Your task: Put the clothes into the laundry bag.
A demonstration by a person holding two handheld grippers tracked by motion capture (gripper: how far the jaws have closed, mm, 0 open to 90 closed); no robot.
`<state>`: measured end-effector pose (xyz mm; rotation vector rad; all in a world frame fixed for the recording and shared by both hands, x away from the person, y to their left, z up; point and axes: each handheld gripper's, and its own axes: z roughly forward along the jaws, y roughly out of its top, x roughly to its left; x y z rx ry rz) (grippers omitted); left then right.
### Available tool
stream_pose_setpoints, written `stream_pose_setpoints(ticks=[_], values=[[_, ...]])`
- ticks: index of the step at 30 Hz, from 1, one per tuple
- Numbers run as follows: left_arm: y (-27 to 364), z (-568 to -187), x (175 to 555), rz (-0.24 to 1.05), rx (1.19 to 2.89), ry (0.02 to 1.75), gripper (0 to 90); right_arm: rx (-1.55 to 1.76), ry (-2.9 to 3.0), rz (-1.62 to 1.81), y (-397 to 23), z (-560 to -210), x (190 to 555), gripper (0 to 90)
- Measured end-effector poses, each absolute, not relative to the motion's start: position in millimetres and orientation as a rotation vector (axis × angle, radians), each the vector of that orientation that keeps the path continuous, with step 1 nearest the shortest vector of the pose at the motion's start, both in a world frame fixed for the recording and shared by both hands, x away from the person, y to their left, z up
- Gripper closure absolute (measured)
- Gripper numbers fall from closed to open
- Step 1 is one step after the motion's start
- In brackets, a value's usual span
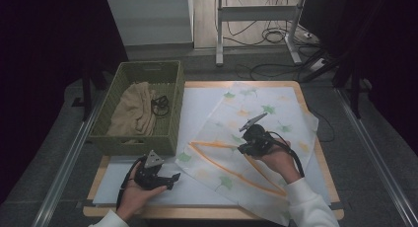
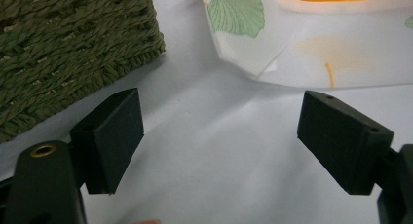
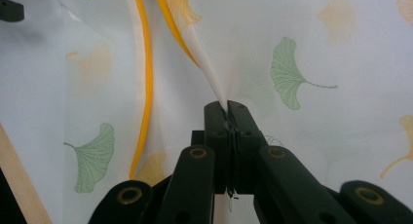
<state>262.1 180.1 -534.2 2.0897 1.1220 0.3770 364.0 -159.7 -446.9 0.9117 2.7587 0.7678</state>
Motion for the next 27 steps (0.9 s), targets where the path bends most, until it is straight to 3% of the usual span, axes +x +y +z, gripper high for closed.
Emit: stream_pose_setpoints(ticks=[27], values=[[180.3,-533.2,261.0,0.373,2.087,1.115,17.0,0.924,2.642,0.933,-181.3,-407.9,358.3,86.9]])
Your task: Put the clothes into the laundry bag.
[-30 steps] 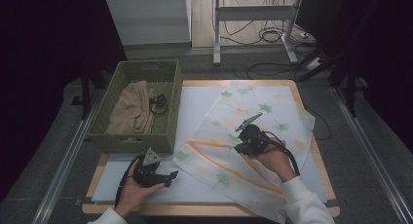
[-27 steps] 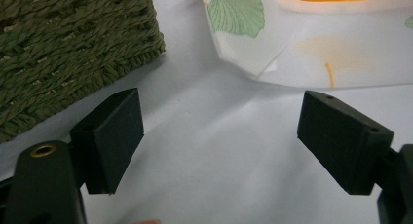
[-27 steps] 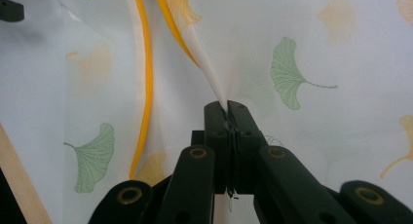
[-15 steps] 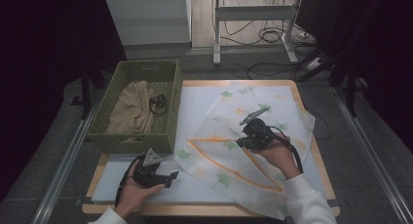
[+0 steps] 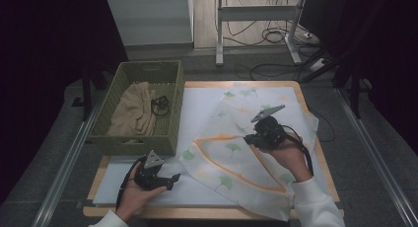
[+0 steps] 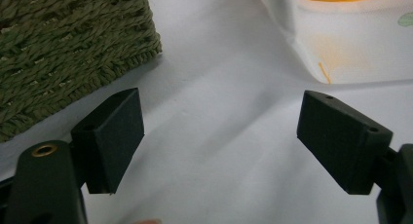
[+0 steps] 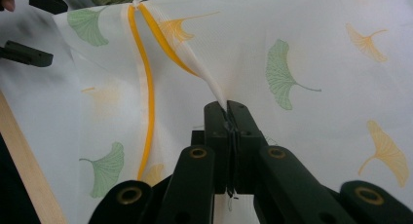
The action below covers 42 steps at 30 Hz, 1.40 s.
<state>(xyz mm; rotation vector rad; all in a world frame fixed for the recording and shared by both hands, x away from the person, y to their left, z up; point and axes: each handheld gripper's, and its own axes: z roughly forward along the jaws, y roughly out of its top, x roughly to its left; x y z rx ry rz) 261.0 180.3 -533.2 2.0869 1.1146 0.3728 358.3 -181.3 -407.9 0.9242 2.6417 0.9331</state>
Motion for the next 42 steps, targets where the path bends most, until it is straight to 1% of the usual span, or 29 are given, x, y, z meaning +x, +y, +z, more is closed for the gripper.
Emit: stream_pose_setpoints(ticks=[12,29,33,42], values=[[180.8,-533.0,261.0,0.372,2.086,1.114,17.0,0.934,2.591,0.985,-191.2,-397.0,355.6,86.9],[181.3,-531.6,260.5,0.377,2.073,1.113,17.0,0.938,2.573,1.024,-198.2,-391.0,354.1,86.9],[183.9,-527.8,258.9,0.355,2.06,1.109,19.1,0.94,2.572,1.022,-197.6,-391.9,354.4,86.9],[183.2,-516.9,255.9,0.394,2.05,1.103,19.2,0.95,2.572,1.017,-200.5,-393.9,356.7,87.0]])
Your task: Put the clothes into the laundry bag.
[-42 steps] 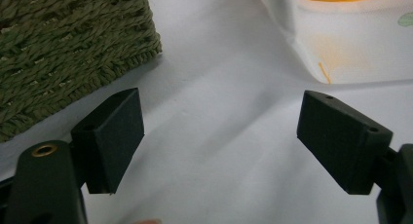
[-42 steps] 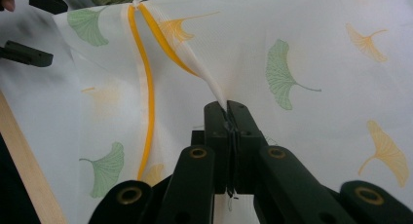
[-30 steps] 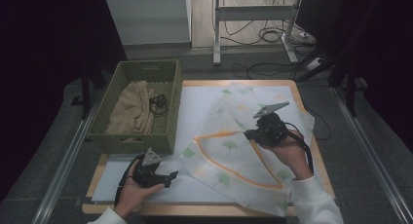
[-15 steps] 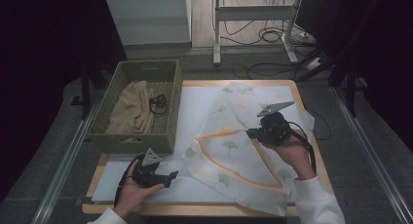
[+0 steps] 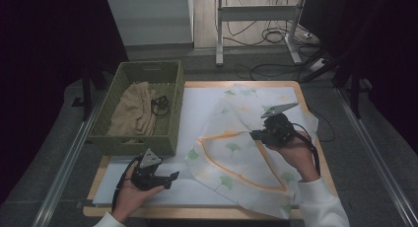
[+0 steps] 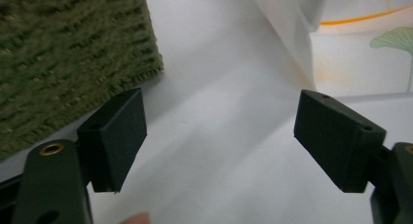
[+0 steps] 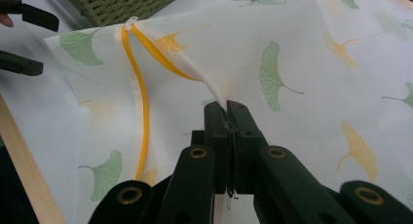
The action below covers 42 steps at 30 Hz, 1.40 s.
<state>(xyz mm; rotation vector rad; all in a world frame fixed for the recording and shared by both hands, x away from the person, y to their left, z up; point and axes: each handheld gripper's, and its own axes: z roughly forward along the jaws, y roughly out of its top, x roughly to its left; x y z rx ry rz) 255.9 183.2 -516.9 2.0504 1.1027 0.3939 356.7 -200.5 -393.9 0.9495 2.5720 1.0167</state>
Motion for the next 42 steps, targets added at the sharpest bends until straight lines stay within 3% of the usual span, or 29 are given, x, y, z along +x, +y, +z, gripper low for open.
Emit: stream_pose_setpoints(ticks=[6,17,42], values=[[190.8,-502.0,252.9,0.378,2.014,1.113,22.6,0.954,2.576,1.016,-201.2,-395.5,357.8,87.0],[194.0,-465.0,252.5,0.376,1.992,1.058,19.9,0.961,2.579,1.018,-202.2,-395.4,357.3,87.0],[212.3,-411.2,301.7,0.372,1.9,1.079,19.6,0.966,2.593,1.014,-201.4,-398.9,359.1,87.2]])
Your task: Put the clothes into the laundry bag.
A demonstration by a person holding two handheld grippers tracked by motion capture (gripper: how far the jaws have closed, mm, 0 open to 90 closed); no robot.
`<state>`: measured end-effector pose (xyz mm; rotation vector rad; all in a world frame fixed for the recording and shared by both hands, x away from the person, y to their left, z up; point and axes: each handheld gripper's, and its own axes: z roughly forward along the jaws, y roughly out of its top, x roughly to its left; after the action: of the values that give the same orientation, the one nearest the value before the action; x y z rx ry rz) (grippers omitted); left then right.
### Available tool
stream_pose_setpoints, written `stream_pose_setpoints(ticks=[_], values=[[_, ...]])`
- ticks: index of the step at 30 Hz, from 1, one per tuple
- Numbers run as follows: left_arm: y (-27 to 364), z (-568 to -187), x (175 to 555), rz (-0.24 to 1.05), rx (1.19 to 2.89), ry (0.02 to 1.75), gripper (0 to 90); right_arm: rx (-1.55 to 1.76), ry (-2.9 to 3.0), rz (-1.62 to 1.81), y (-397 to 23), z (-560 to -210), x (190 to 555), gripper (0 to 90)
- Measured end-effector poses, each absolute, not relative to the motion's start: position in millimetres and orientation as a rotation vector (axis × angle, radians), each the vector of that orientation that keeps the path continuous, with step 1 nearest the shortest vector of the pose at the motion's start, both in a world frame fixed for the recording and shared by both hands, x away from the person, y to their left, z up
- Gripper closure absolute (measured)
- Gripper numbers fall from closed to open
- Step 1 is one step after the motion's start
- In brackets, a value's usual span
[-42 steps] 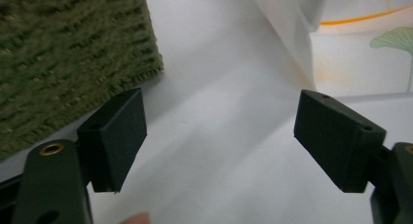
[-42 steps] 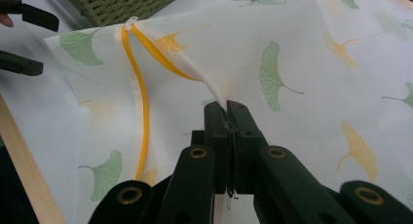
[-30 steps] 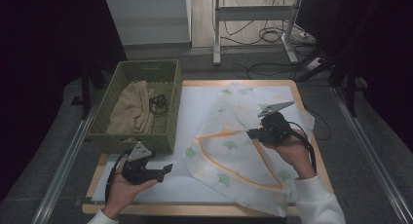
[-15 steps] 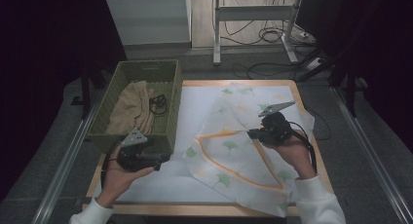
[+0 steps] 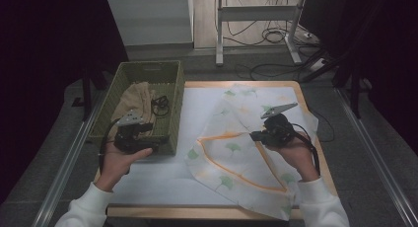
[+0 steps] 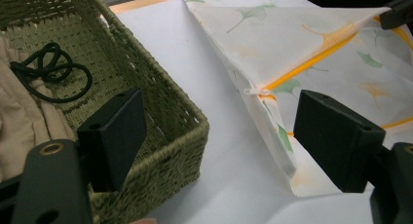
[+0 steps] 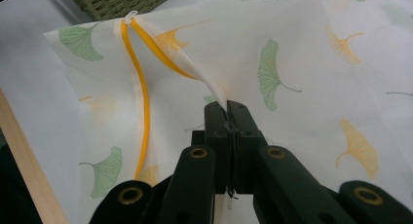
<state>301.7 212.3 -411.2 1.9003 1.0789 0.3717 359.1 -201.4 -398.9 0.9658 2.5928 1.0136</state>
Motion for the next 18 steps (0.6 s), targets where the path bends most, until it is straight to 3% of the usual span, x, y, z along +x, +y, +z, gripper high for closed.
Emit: stream_pose_setpoints(ticks=[18], values=[[207.6,-404.3,328.9,0.414,1.9,1.114,19.0,0.96,2.582,1.017,-202.7,-397.3,358.5,87.2]])
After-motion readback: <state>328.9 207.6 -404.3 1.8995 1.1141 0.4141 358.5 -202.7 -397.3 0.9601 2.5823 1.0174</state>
